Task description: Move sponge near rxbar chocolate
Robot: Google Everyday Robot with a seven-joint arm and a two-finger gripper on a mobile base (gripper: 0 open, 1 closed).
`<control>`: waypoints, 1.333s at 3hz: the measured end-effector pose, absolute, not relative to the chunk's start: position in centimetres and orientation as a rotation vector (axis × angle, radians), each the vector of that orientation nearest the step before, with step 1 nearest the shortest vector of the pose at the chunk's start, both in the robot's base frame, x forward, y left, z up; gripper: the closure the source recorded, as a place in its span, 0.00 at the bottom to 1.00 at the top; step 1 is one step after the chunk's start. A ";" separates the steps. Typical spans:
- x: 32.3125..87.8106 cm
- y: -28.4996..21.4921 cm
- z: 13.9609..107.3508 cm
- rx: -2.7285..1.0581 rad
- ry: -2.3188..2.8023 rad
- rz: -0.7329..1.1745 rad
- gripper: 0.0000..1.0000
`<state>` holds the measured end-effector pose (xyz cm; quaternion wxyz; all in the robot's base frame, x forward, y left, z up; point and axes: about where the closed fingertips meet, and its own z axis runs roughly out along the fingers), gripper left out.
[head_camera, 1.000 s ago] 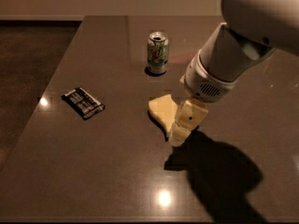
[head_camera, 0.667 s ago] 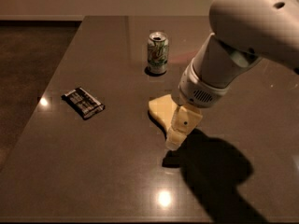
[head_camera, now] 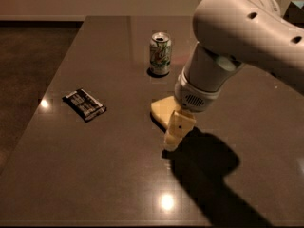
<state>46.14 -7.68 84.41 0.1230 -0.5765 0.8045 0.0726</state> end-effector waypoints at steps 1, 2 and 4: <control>46.4 -7.4 84.0 -1.699 2.362 0.194 0.38; 46.8 -6.8 84.9 -1.724 2.340 0.185 0.62; 47.7 -2.7 88.5 -1.837 2.176 0.233 1.00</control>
Offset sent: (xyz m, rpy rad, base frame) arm 0.0141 0.0141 0.0181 -0.0276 -0.0156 0.0493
